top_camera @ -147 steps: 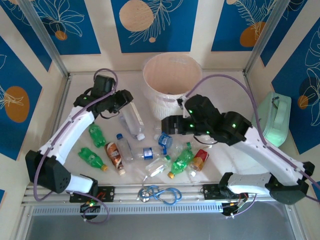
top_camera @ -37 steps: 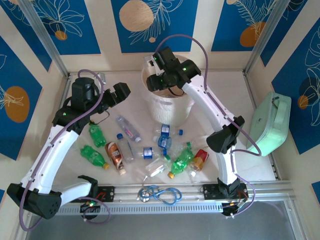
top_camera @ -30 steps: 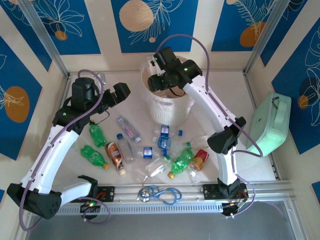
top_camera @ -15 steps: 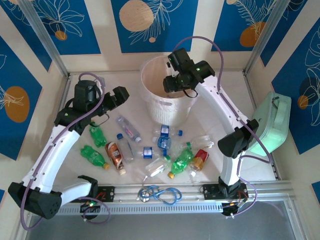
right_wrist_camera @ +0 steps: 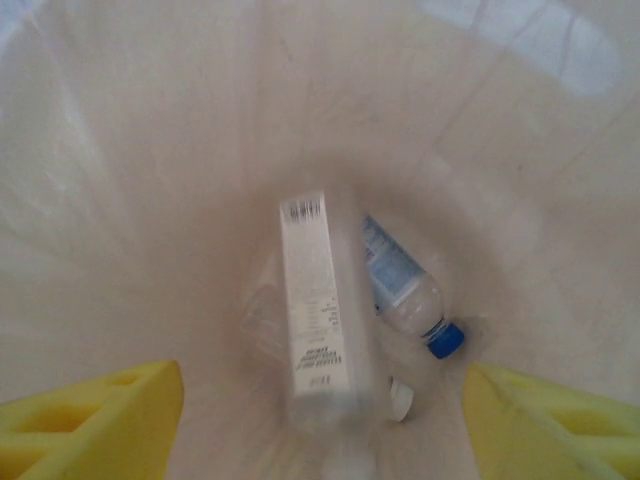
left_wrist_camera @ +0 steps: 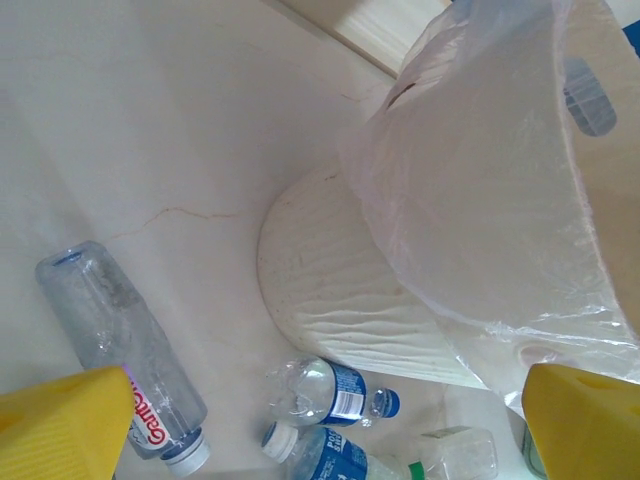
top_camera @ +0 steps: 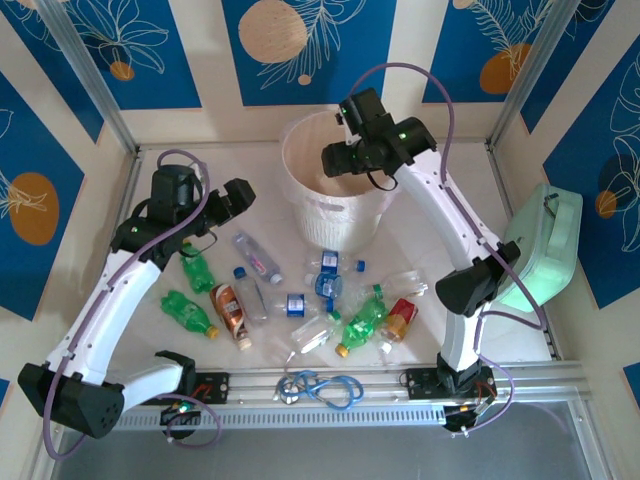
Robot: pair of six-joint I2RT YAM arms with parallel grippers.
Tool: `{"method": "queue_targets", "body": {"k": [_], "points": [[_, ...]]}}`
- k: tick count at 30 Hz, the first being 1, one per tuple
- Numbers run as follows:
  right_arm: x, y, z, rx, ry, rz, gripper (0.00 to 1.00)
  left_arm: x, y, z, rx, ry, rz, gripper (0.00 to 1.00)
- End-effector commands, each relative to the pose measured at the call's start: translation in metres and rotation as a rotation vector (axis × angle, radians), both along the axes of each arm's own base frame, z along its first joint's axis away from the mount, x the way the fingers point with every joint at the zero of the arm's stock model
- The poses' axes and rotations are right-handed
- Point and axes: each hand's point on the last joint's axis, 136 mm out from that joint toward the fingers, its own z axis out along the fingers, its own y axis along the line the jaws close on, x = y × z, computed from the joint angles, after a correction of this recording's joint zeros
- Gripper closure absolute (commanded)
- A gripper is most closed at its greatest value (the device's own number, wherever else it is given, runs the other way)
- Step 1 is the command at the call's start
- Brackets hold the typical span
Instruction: Put the plastic bottles in the bin
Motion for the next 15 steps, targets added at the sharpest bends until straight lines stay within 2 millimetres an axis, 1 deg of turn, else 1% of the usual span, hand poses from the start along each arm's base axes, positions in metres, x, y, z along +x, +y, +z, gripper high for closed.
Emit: {"method": "queue_targets", "body": {"k": [1, 2, 3, 4, 8, 11, 13, 15], "points": [[-0.005, -0.001, 0.018, 0.002, -0.038, -0.006, 0.24, -0.005, 0.015, -0.009, 0.037, 0.024, 0.049, 0.0], [-0.006, 0.0, 0.022, 0.006, -0.046, -0.006, 0.23, -0.005, 0.017, -0.011, 0.044, 0.028, 0.057, 0.0], [-0.008, 0.0, 0.027, 0.009, -0.056, -0.006, 0.21, -0.007, 0.021, -0.015, 0.059, 0.036, 0.072, 0.0], [-0.01, 0.0, 0.033, 0.014, -0.068, -0.007, 0.19, -0.008, 0.027, -0.018, 0.081, 0.041, 0.095, 0.0], [-0.025, 0.0, 0.055, 0.06, -0.107, -0.014, 0.19, -0.018, 0.058, -0.04, 0.181, 0.104, 0.194, 0.0], [-0.044, -0.004, 0.072, 0.143, -0.124, -0.029, 0.19, -0.026, 0.08, -0.061, 0.236, 0.161, 0.254, 0.0], [-0.062, -0.008, 0.082, 0.208, -0.134, -0.039, 0.19, -0.031, 0.092, -0.077, 0.247, 0.207, 0.285, 0.0], [-0.08, -0.012, 0.085, 0.272, -0.134, -0.041, 0.19, -0.036, 0.099, -0.095, 0.252, 0.256, 0.299, 0.02]]}}
